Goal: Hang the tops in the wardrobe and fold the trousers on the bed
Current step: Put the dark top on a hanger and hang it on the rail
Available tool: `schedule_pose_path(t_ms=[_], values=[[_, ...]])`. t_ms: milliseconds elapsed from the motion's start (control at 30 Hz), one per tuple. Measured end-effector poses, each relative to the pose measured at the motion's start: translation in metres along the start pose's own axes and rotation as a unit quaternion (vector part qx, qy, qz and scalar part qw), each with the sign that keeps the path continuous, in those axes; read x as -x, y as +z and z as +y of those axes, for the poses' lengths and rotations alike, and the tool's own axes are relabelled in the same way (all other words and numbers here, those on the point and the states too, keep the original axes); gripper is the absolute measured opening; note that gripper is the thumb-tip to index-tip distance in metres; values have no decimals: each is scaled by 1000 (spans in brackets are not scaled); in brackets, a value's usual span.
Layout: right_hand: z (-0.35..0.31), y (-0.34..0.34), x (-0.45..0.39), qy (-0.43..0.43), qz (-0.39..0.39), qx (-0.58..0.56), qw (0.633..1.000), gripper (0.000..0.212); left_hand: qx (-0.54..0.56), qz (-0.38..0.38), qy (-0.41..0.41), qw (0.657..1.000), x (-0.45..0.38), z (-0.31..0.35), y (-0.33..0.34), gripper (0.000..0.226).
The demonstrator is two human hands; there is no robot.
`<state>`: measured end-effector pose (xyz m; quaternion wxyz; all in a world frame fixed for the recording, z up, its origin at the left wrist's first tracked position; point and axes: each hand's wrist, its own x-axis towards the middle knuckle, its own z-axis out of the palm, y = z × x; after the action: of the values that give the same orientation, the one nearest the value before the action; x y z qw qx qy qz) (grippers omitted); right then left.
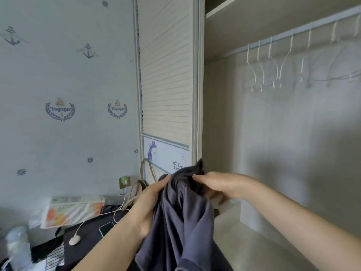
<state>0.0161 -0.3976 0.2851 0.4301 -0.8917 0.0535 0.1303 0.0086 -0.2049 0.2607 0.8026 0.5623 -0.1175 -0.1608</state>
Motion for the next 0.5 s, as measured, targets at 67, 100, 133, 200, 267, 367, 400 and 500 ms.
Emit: schedule_pose_path(t_ms=[67,100,133,200,267,367,400,500], values=[[11,9,-3,62,-111,-72,989,76,61,-42,11,997,7,-5,-10,22],[12,13,-2,68,-167,-124,976,81,60,-30,14,998,7,-5,-13,22],[12,16,0,66,-207,-169,961,77,60,-20,16,998,1,-8,-18,24],[7,24,7,41,-212,-229,949,48,24,14,19,999,4,-5,-15,31],[4,31,9,-1,-149,-257,955,21,-13,1,6,1000,9,-3,-15,25],[2,31,8,-62,-13,-325,944,13,-59,22,2,998,16,-1,-29,22],[0,28,7,-81,24,-342,936,14,-75,47,0,996,15,1,-31,23],[-4,16,8,-148,152,-244,946,15,-122,145,-10,982,5,4,-37,23]])
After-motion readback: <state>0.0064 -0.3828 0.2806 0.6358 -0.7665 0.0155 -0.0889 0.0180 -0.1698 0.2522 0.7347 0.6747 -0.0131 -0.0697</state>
